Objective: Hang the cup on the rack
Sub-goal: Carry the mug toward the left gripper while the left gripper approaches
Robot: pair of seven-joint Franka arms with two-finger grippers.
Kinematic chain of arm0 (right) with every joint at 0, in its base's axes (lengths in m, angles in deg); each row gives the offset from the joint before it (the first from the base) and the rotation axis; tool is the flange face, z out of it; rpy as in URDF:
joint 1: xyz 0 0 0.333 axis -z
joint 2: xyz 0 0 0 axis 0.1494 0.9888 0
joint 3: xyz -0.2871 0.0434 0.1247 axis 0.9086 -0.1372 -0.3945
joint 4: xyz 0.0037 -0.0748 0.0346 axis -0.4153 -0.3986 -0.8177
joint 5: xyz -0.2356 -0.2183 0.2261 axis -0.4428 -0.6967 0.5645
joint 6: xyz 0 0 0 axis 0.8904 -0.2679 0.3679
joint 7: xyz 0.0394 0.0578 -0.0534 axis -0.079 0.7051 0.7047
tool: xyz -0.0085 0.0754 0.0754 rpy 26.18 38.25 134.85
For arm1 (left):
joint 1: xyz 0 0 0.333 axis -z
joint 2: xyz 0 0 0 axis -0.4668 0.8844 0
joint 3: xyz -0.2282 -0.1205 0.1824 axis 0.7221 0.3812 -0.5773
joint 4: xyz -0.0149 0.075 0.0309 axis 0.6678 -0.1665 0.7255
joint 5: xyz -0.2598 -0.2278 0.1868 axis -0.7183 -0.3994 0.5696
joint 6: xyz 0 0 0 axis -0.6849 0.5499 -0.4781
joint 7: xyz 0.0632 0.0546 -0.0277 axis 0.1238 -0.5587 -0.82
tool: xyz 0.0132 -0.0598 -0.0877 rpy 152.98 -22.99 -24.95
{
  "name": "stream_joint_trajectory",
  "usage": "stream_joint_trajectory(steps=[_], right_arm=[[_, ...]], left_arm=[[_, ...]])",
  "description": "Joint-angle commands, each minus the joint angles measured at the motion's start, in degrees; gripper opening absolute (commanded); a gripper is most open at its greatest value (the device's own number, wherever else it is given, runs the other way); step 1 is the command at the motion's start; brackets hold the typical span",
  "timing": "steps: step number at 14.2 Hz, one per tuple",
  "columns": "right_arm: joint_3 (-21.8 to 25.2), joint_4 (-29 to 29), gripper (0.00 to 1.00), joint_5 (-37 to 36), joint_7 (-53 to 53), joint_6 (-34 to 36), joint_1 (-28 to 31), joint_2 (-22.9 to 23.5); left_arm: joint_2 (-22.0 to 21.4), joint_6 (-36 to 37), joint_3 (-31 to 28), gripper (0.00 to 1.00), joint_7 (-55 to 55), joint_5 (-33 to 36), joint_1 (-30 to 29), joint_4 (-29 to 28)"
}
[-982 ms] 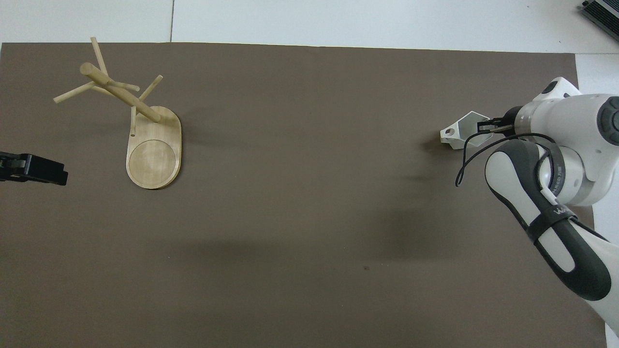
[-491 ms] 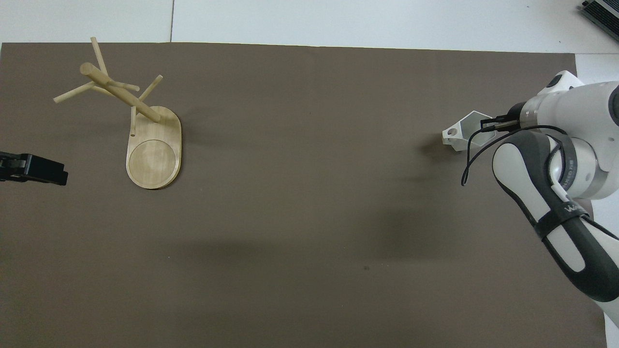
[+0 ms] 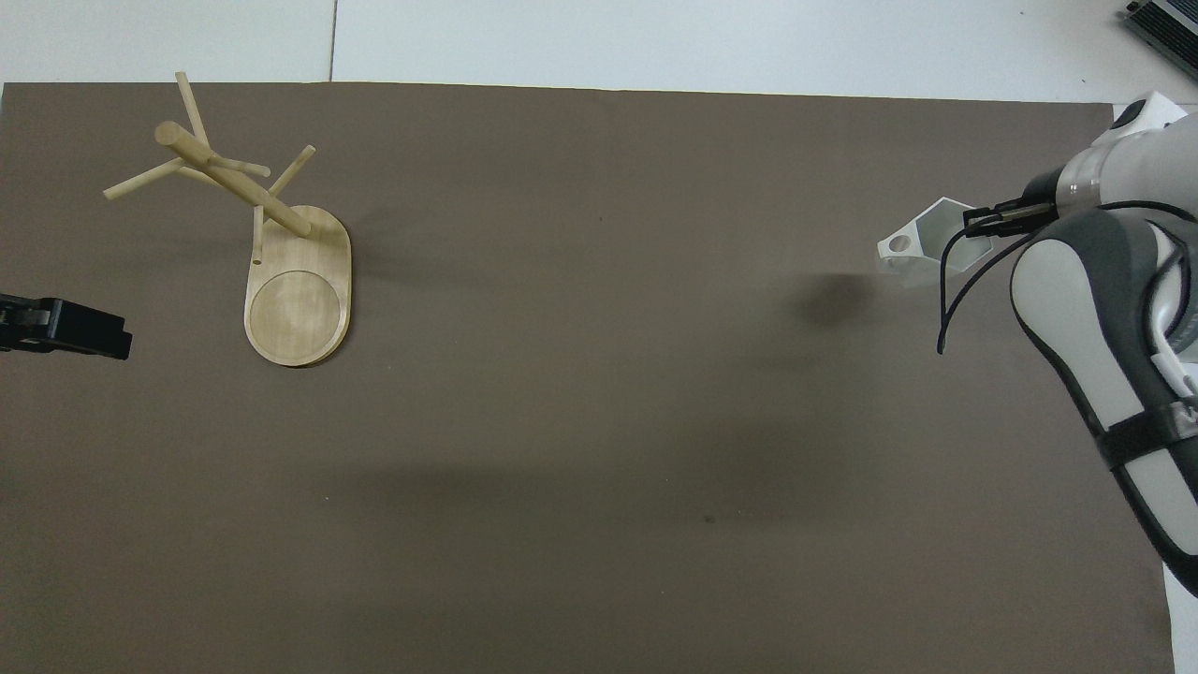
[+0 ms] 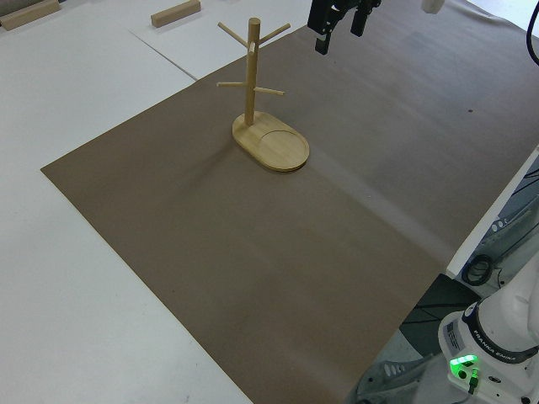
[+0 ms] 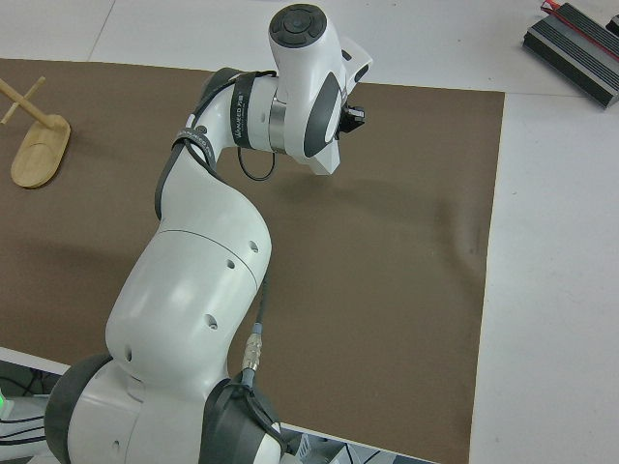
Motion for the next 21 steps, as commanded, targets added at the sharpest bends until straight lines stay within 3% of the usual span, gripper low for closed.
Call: stream_joint_trajectory(steps=[1, 4, 9, 14, 16, 21], right_arm=[[-3.43, 4.15, 0.0, 3.8, -0.27, 7.57, 0.59, -2.65], [-4.75, 4.43, 0.0, 14.86, -0.27, 10.57, 0.59, -5.03], [-7.91, 4.51, 0.0, 30.87, 3.05, 9.62, 0.5, -6.0], [-16.25, 5.48, 0.0, 43.44, 11.84, 3.38, 0.5, -5.73], [-19.51, 5.48, 0.0, 44.16, 12.65, 2.59, 0.5, -5.73], [-24.25, 5.31, 0.0, 44.25, 13.69, 3.64, 0.42, -5.82]], left_arm=[[-1.79, -1.34, -0.27, 1.0, 0.77, 0.02, 0.18, -2.24], [-1.79, -1.07, -0.19, 1.0, 0.85, 0.02, 0.18, -2.07], [-1.79, -0.73, -0.36, 1.0, 0.68, 0.02, -0.08, -1.98], [-3.02, -1.16, -1.24, 1.0, 1.56, 0.02, -1.22, -1.62], [-3.02, -1.42, -1.07, 1.0, 3.22, -1.2, -0.53, -1.89], [-4.6, -4.14, -0.8, 1.0, 15.07, -13.66, -0.17, -5.22]])
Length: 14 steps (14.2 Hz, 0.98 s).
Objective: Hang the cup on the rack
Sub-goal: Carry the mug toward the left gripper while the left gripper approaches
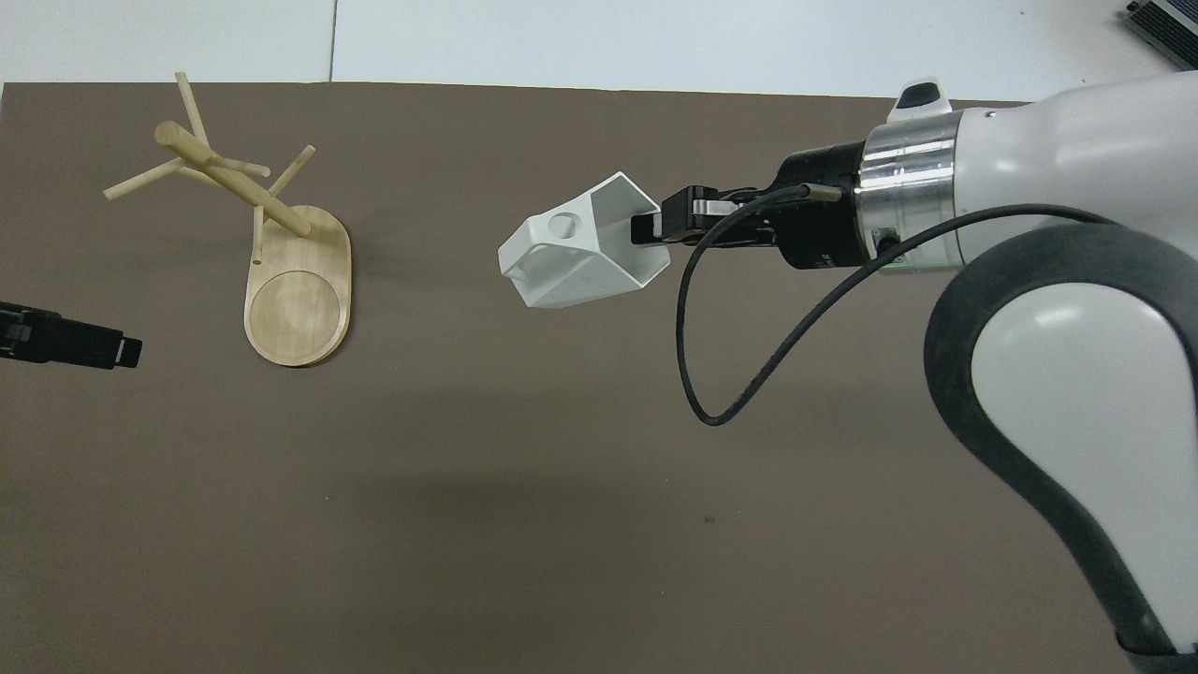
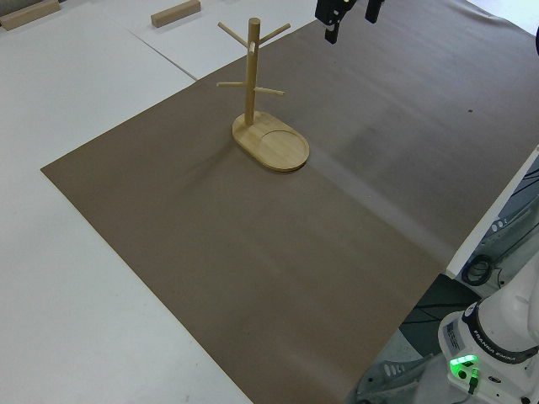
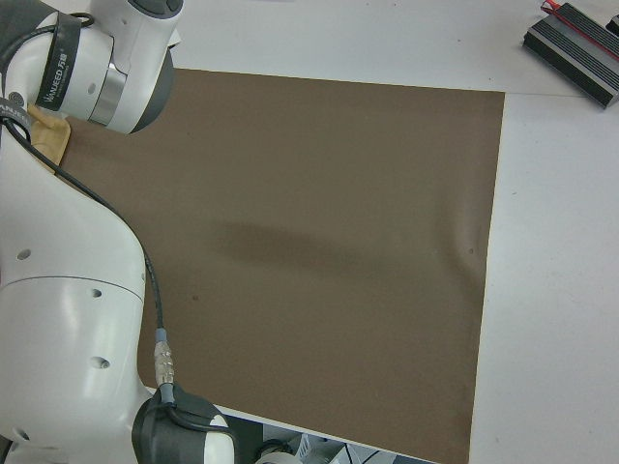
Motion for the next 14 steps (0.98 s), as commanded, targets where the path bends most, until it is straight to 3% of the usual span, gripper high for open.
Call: stream_joint_trajectory(steps=[1, 6, 14], right_arm=[[-3.43, 0.26, 0.0, 1.53, 3.82, 0.61, 0.81, -0.02], [-7.84, -0.27, 0.0, 3.55, 11.56, 1.48, 0.82, 0.15], [-9.95, -2.2, 0.0, 3.64, 12.11, 4.82, 0.81, 0.86]], left_arm=[[-3.6, -4.35, 0.13, 1.0, 7.86, -5.82, -0.05, -6.3], [-11.25, -15.69, -0.22, 1.0, 30.07, -17.07, -0.84, -23.7], [-11.08, -16.23, -0.22, 1.0, 41.08, -27.63, -0.4, -24.51]])
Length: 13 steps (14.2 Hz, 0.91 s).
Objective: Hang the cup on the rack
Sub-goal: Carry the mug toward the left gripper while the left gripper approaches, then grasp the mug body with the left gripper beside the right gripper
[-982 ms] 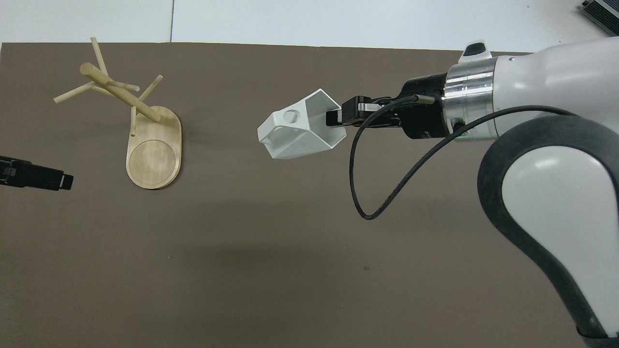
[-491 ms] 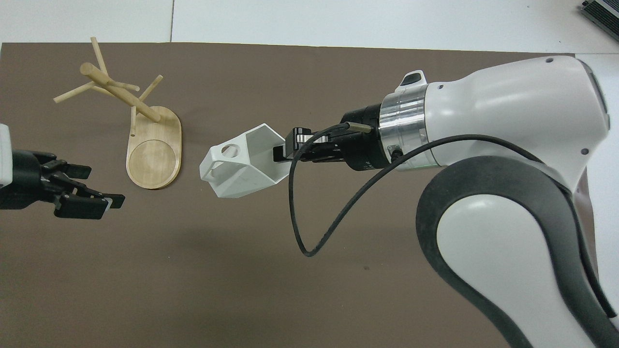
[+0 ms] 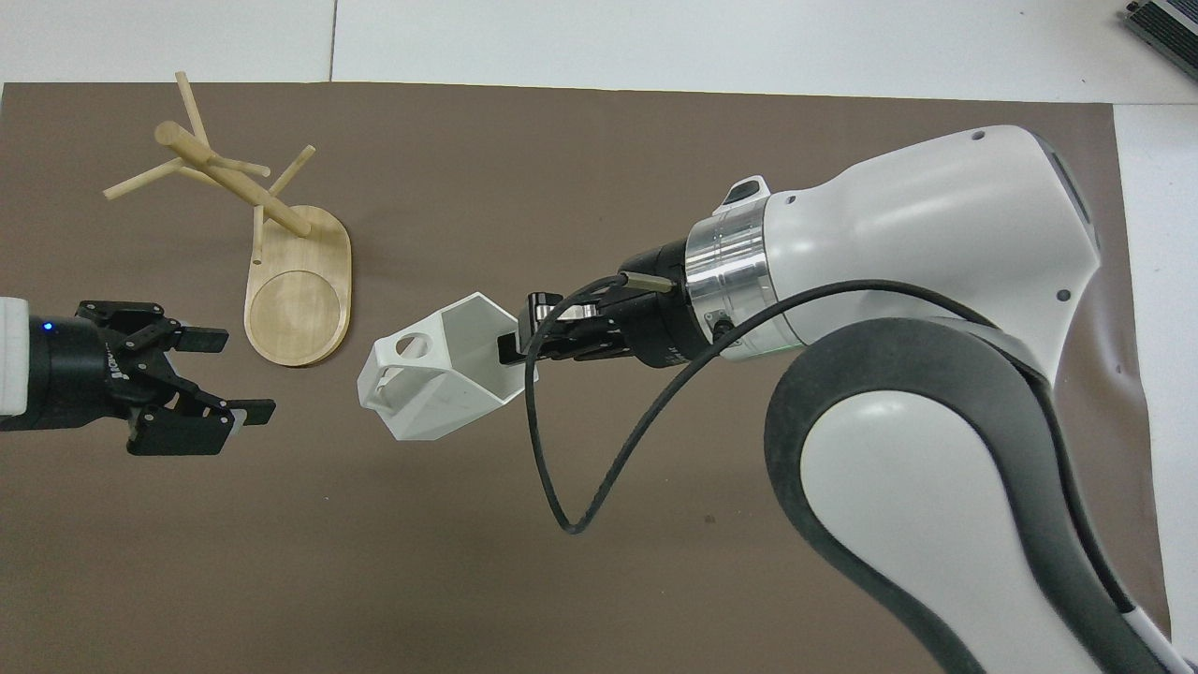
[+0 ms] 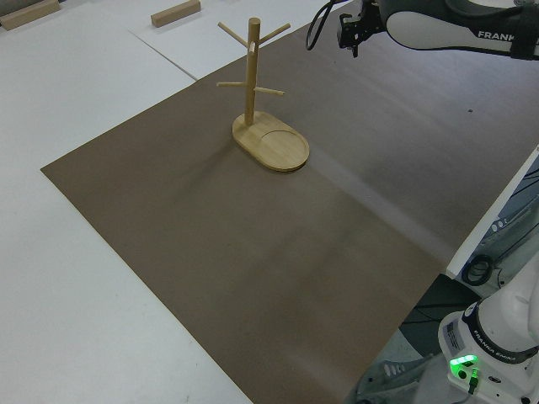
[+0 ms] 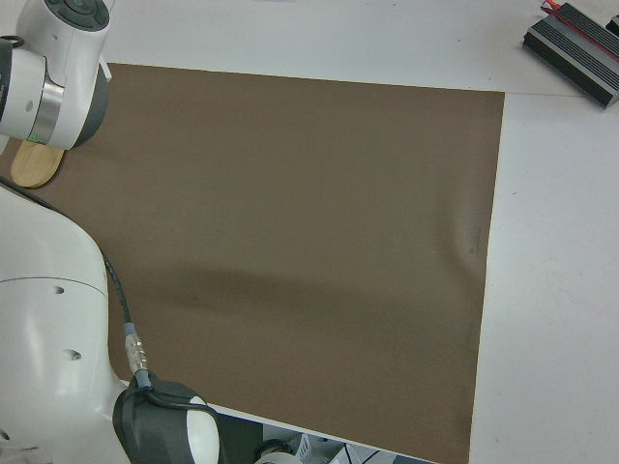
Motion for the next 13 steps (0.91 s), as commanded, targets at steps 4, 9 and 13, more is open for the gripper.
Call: stream_joint_trajectory(steps=[4, 9, 13], right_arm=[[-0.6, -0.82, 0.0, 1.46, 0.59, 1.95, 0.87, -0.09], [-1.9, -0.82, 0.0, 1.37, 0.59, 0.37, 0.78, -0.09], [-4.02, -0.82, 0.0, 1.37, 0.94, -2.18, 0.78, 0.0]], left_arm=[[-1.9, -0.18, 0.43, 1.0, 11.46, -2.09, 0.22, -2.46], [-3.21, -1.23, 0.34, 1.0, 14.72, -5.06, 4.08, -4.55], [-4.72, -4.05, 0.52, 1.0, 14.8, -12.54, 6.19, -10.01]])
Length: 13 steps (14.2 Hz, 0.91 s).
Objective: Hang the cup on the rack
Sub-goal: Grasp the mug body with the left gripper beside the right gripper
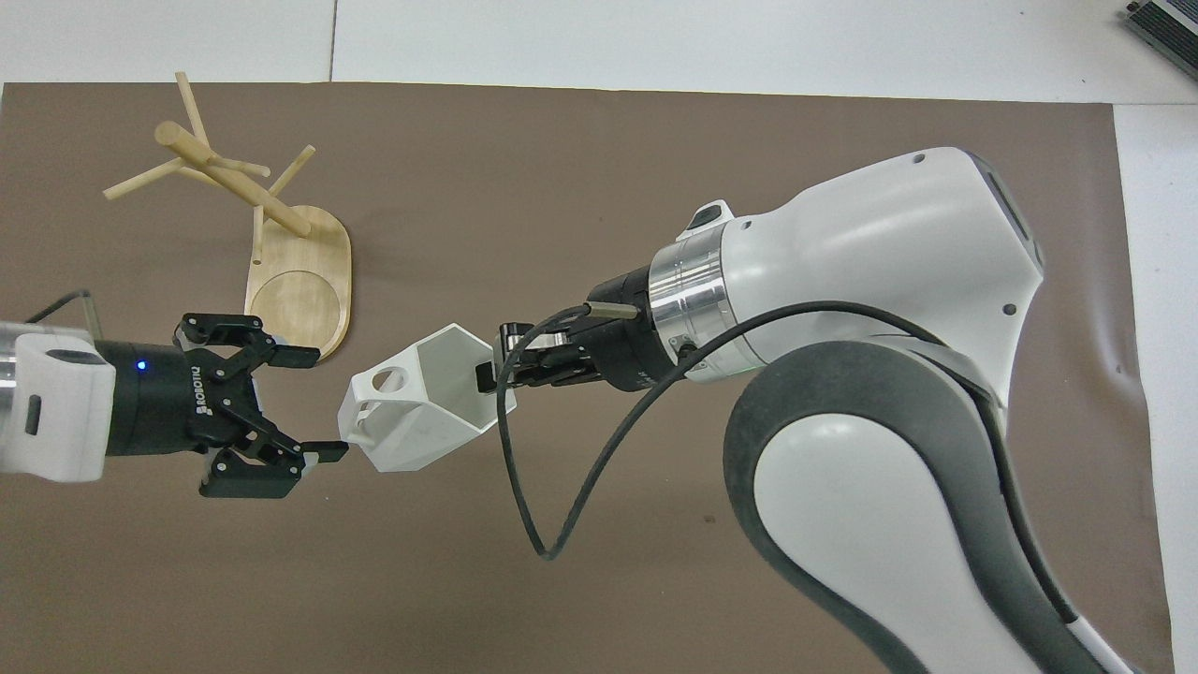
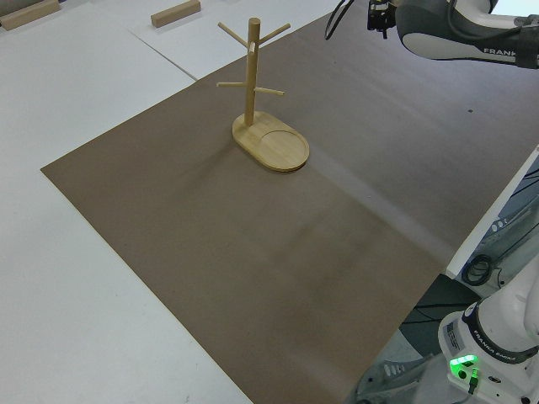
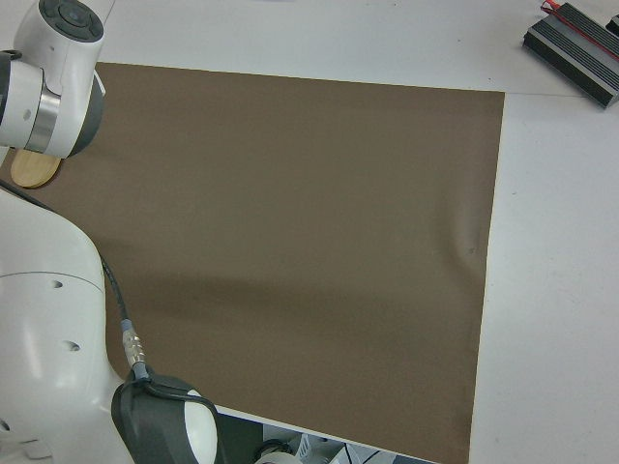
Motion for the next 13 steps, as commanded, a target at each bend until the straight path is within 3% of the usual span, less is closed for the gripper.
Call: stream_joint_trajectory(steps=[1, 6, 13], right_arm=[[-2.37, -0.2, 0.0, 1.37, 2.5, -2.74, 0.75, -0.16], [-4.14, -0.29, 0.0, 1.19, 4.63, -5.04, 0.66, 0.19], [-4.05, -0.38, 0.0, -0.56, -0.82, -6.44, 0.93, 0.36]], left_arm=[[-2.55, -2.42, -0.55, 1.0, 1.38, -4.5, 2.24, -4.55], [-2.81, -0.41, -0.73, 1.0, 8.04, -4.68, 3.56, -4.55], [-2.98, 5.83, -3.18, 1.0, 12.62, -4.68, 1.72, -4.11]])
